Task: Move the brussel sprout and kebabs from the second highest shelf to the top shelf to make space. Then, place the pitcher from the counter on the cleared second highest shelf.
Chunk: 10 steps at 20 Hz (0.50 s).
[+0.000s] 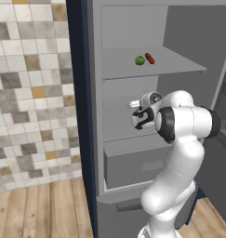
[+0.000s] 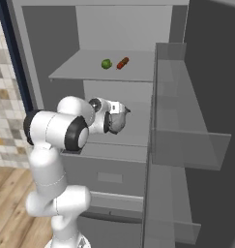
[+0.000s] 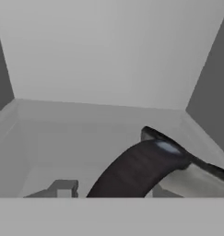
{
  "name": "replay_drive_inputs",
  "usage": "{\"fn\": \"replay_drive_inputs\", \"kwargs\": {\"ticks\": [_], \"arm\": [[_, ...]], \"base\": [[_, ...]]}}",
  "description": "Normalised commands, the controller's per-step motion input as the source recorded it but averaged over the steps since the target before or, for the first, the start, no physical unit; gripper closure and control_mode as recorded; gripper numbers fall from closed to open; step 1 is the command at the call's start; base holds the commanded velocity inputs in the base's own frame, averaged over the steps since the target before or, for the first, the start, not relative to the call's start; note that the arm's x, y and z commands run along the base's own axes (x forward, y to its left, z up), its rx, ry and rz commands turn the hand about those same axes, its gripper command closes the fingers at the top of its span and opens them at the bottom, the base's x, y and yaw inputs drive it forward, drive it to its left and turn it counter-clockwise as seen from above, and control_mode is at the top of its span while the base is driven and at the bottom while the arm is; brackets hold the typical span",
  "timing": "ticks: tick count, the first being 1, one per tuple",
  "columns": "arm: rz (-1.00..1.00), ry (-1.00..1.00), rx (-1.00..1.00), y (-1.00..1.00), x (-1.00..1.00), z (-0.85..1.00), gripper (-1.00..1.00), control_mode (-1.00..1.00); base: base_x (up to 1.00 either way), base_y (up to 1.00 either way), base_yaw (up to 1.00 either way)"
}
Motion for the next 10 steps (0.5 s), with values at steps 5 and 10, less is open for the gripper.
{"fn": "replay_drive_inputs", "kwargs": {"ticks": [5, 10], "arm": [[0.03, 0.00, -0.23, 0.50, -0.55, -0.80, -1.00, -1.00], [0.01, 0.00, -0.18, 0.56, -0.48, -0.46, -1.00, -1.00]], "base": [[0.00, 0.00, 0.00], [0.00, 0.00, 0.00]]}}
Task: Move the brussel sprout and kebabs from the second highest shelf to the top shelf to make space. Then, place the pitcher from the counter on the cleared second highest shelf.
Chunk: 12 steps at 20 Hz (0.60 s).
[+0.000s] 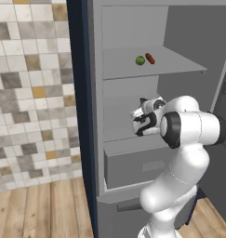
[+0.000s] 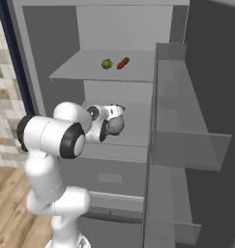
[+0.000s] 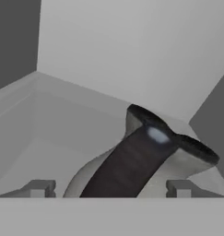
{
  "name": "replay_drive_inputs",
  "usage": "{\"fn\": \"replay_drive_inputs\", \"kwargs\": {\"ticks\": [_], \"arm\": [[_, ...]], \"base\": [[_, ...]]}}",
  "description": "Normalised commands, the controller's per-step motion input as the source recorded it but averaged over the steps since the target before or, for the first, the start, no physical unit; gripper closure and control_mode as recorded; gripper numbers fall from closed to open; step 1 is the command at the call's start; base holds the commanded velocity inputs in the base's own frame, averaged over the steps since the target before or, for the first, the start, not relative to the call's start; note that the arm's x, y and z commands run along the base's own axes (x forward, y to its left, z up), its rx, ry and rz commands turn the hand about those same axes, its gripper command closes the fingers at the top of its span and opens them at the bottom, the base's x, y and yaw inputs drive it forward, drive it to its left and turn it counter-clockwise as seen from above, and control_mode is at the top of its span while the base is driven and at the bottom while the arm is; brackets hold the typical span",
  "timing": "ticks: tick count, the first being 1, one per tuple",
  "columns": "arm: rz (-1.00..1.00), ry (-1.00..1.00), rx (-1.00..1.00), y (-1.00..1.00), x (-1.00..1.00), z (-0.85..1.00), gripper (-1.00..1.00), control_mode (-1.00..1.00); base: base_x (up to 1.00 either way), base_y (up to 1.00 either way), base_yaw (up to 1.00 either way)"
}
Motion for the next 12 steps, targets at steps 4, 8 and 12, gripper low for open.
{"fn": "replay_drive_inputs", "kwargs": {"ticks": [4, 8, 12], "arm": [[0.00, 0.05, -0.05, 0.47, -0.41, 0.11, -1.00, -1.00], [0.01, 0.07, -0.07, 0.56, -0.54, 0.23, -1.00, -1.00], [0.00, 0.10, -0.02, 0.37, -0.52, 0.41, -1.00, -1.00]], "base": [[0.00, 0.00, 0.00], [0.00, 0.00, 0.00], [0.00, 0.00, 0.00]]}}
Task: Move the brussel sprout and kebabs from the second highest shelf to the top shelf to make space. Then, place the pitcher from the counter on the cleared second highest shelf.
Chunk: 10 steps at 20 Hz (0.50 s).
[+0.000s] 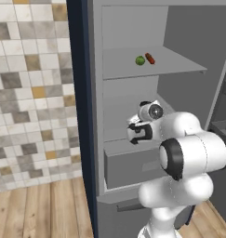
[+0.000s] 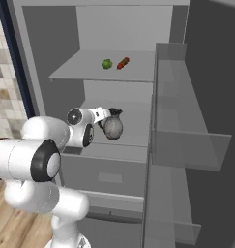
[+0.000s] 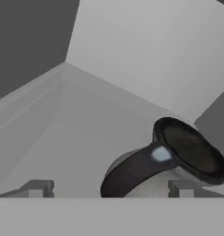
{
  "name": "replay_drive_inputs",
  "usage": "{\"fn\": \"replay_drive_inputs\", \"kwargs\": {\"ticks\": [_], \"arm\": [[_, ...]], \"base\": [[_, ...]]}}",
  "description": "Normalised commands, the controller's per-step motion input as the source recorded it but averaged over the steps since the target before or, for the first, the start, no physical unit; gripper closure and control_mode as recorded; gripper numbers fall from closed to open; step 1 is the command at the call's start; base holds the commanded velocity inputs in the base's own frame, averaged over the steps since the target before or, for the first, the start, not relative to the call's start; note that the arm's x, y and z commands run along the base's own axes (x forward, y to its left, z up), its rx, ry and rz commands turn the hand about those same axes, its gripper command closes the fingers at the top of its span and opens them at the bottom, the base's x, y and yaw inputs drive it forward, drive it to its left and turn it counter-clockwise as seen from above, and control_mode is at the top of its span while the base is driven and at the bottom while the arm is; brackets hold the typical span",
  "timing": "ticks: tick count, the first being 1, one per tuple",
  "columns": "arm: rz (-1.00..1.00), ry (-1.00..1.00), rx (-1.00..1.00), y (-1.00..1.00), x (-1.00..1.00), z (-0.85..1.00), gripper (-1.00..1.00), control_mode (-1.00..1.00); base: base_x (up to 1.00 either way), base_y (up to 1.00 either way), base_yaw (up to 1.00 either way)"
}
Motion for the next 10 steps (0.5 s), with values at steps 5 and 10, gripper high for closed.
{"fn": "replay_drive_inputs", "kwargs": {"ticks": [5, 10], "arm": [[0.00, 0.09, -0.01, 0.21, -0.54, 0.37, -1.00, -1.00], [0.00, 0.01, 0.00, 0.00, -0.28, 0.06, -1.00, -1.00]], "base": [[0.00, 0.00, 0.00], [0.00, 0.00, 0.00]]}}
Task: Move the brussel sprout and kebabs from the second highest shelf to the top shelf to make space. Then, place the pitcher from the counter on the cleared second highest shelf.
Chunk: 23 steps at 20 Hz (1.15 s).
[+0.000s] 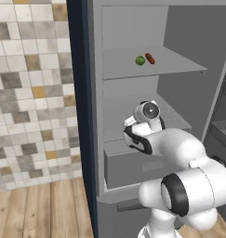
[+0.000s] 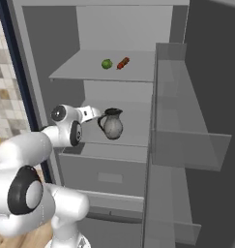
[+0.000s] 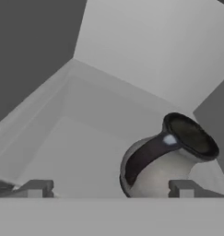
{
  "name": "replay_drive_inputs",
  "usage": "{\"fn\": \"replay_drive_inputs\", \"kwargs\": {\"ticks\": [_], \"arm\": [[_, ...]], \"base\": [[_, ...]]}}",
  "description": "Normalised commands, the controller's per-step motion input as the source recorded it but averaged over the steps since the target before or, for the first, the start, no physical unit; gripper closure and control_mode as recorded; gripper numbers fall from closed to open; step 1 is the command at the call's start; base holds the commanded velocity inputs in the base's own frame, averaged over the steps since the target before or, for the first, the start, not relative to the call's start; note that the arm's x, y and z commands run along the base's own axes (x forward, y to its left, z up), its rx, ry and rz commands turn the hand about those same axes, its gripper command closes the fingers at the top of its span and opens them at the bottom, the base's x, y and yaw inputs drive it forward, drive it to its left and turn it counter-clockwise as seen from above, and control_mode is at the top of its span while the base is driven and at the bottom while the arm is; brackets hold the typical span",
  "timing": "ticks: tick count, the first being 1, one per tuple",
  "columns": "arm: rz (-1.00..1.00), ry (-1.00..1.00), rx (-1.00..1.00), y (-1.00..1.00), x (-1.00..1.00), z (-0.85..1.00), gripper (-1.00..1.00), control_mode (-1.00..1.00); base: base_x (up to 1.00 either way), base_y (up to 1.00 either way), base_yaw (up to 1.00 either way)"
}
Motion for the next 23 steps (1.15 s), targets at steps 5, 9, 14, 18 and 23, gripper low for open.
{"fn": "replay_drive_inputs", "kwargs": {"ticks": [5, 9, 14, 18, 23], "arm": [[0.00, 0.00, 0.02, 0.00, -0.72, 0.32, -1.00, -1.00], [0.00, 0.00, 0.05, 0.00, -1.00, 0.39, -1.00, -1.00], [0.00, 0.00, 0.11, 0.00, -1.00, 0.74, -1.00, -1.00], [0.00, 0.00, 0.12, 0.00, -0.92, 1.00, -1.00, -1.00], [0.00, 0.00, 0.08, 0.00, -0.88, 1.00, -1.00, -1.00]], "base": [[0.00, 0.00, 0.00], [0.00, 0.00, 0.00], [0.00, 0.00, 0.00], [0.00, 0.00, 0.00], [0.00, 0.00, 0.00]]}}
